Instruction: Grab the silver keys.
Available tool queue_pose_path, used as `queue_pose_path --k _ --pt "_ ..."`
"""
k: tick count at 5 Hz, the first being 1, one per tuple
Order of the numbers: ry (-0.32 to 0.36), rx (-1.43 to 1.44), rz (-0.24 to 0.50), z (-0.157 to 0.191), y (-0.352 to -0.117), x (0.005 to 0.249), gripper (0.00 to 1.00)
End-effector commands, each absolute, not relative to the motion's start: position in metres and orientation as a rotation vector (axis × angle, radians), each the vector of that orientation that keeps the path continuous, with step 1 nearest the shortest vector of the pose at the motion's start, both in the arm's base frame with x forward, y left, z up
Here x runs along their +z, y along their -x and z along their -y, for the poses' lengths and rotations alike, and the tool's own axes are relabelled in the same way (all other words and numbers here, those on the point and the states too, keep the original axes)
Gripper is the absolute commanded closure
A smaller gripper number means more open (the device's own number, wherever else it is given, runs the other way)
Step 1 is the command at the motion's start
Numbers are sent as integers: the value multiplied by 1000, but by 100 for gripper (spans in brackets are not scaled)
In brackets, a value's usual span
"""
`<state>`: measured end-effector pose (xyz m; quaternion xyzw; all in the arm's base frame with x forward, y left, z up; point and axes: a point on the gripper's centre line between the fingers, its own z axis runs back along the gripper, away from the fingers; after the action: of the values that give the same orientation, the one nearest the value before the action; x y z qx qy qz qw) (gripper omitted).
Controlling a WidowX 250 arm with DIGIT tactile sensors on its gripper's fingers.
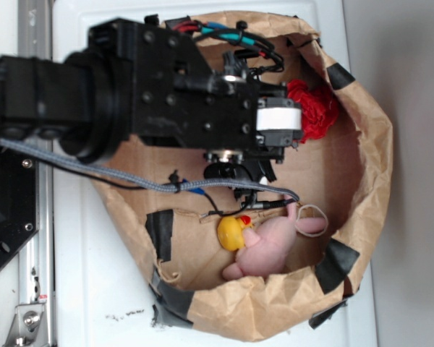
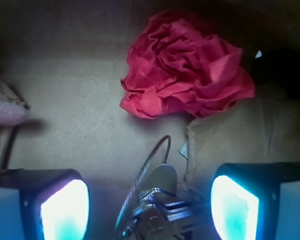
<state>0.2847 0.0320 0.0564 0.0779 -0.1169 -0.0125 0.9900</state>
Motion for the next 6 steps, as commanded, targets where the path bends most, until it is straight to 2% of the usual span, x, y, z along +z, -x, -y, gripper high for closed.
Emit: queue_pose_path --k 1,6 --pt "-173 4 295 -29 -293 71 100" --pt "-205 55 314 -35 -293 65 100"
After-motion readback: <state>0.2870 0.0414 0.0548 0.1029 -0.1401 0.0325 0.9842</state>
